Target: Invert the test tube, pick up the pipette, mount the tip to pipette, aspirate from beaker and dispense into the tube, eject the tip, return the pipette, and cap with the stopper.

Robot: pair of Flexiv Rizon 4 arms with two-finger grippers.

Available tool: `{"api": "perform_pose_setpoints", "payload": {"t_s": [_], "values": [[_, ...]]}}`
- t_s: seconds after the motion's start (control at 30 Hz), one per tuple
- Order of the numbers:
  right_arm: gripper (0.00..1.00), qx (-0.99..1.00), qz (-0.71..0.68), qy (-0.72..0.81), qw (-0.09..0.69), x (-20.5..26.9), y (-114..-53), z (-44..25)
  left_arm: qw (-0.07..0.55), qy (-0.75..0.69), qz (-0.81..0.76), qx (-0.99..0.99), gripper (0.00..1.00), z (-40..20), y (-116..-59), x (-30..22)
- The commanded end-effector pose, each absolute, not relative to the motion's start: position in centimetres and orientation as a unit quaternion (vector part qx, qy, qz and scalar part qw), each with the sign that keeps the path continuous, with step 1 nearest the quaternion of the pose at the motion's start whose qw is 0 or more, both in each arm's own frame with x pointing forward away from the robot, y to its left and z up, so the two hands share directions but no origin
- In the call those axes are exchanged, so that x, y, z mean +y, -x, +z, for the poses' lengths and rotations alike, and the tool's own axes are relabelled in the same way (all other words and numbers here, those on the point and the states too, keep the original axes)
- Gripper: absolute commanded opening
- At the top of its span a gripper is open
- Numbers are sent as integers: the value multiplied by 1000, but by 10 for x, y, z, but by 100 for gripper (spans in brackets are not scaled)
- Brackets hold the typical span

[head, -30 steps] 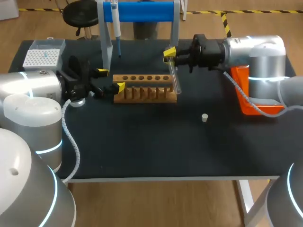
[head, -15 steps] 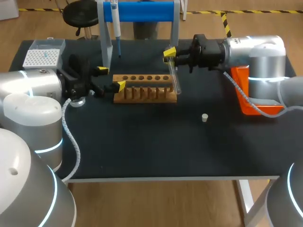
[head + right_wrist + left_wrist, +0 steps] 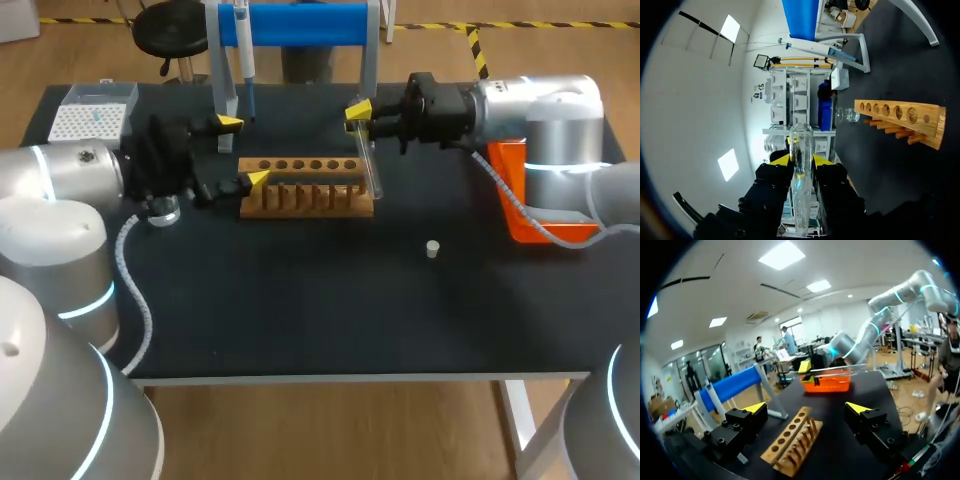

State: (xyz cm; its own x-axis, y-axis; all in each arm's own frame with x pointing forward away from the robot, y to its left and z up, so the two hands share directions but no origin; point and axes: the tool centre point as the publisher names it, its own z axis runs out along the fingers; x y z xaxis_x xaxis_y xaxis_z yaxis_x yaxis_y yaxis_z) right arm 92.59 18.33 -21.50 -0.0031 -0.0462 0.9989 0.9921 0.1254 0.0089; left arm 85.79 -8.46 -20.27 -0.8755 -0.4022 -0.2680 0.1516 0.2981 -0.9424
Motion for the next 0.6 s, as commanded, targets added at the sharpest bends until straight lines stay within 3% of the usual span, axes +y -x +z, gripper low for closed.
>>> {"api": "perform_pose_setpoints", "payload": {"t_s": [0.03, 0.13, 0.47, 0.6], "values": [[0, -521, -480, 456, 539, 183, -925, -214, 231, -50, -610, 757, 100, -199, -861, -77], [0, -521, -480, 456, 539, 183, -925, -214, 262, -58, -597, 756, 100, -194, -860, -89], [0, -521, -480, 456, 539, 183, -925, -214, 262, -58, -597, 756, 100, -194, -860, -89], [0, -521, -480, 456, 539, 183, -925, -214, 383, -161, -609, 676, 100, -189, -859, -96]]}}
